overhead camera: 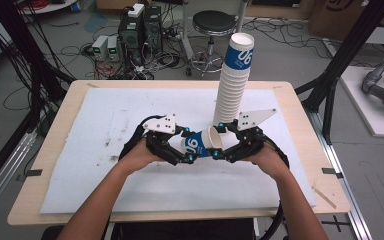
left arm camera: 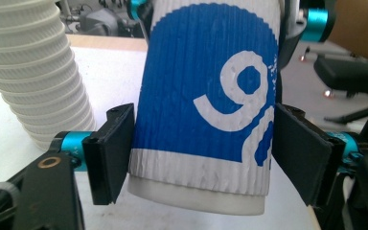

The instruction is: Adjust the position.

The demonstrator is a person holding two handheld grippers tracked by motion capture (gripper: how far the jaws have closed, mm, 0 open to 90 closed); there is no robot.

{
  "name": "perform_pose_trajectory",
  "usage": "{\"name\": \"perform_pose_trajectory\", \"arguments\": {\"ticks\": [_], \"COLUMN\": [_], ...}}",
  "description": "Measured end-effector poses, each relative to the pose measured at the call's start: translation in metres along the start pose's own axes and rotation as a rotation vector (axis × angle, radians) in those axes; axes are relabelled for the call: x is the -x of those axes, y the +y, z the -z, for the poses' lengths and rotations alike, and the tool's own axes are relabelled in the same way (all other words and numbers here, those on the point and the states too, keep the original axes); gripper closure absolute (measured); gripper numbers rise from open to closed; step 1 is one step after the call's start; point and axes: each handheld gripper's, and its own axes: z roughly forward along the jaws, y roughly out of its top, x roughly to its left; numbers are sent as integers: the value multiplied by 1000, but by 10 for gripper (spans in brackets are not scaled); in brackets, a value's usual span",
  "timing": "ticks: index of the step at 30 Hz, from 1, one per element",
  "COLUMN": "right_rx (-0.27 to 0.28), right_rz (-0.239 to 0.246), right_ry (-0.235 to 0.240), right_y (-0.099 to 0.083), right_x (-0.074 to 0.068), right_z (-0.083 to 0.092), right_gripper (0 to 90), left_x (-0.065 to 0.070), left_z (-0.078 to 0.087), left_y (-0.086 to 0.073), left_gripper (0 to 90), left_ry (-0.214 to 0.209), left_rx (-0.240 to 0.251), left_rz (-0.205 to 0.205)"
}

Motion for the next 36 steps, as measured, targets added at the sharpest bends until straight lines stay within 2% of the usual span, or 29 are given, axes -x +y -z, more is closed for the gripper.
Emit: {"name": "perform_pose_trajectory", "arguments": {"ticks": [2, 3, 6, 7, 10, 12, 16, 17, 18, 20, 21, 22, 23, 27, 30, 32, 33, 35, 36], "right_rx": [14, 38, 132, 170, 189, 174, 154, 134, 122, 110, 88, 79, 63, -7, -24, -32, -34, -7, 31], "right_rz": [-13, -30, -106, -124, -148, -145, -112, -74, -55, -41, -11, -3, 14, 59, 59, 58, 56, 39, 25], "right_ry": [14, 18, 10, 5, 0, 4, 2, -8, -14, -19, -39, -44, -46, -60, -49, -43, -35, -32, -31], "right_y": [0, 0, 0, 0, 0, -1, 1, 3, 5, 7, 11, 13, 16, 23, 24, 24, 24, 22, 22], "right_x": [1, 2, 2, 3, 4, 4, 4, 3, 2, 1, -1, -2, -3, -5, -7, -7, -7, -8, -7], "right_z": [0, 0, 3, 4, 7, 7, 7, 6, 6, 6, 5, 5, 4, -1, -4, -6, -8, -9, -9], "right_gripper": [216, 199, 187, 187, 187, 196, 234, 252, 256, 258, 258, 259, 259, 258, 257, 245, 229, 204, 197], "left_x": [0, -1, -2, -4, -5, -5, -4, -3, -3, -2, -1, -1, 2, 3, 3, 3, 4, 2, 1], "left_z": [0, 0, 1, 2, 5, 6, 5, 4, 4, 2, 0, 0, -3, -5, -8, -9, -10, -9, -8], "left_y": [-1, -1, -2, -3, -6, -7, -9, -9, -9, -8, -7, -7, -5, -1, -1, -2, -3, -4, -5], "left_gripper": [282, 285, 288, 290, 295, 297, 300, 297, 293, 274, 240, 210, 198, 198, 207, 281, 279, 279, 279], "left_ry": [-10, -22, -23, -30, -27, -29, -27, -15, -15, -2, 27, 27, 54, 55, 47, 24, 19, 9, 8], "left_rx": [0, 20, 49, 86, 122, 131, 116, 94, 94, 83, 45, 45, 16, 5, 6, -14, -10, 12, 26], "left_rz": [-3, 10, 30, 52, 63, 66, 69, 66, 66, 72, 61, 61, 45, 20, 11, -10, 0, 8, 13]}}
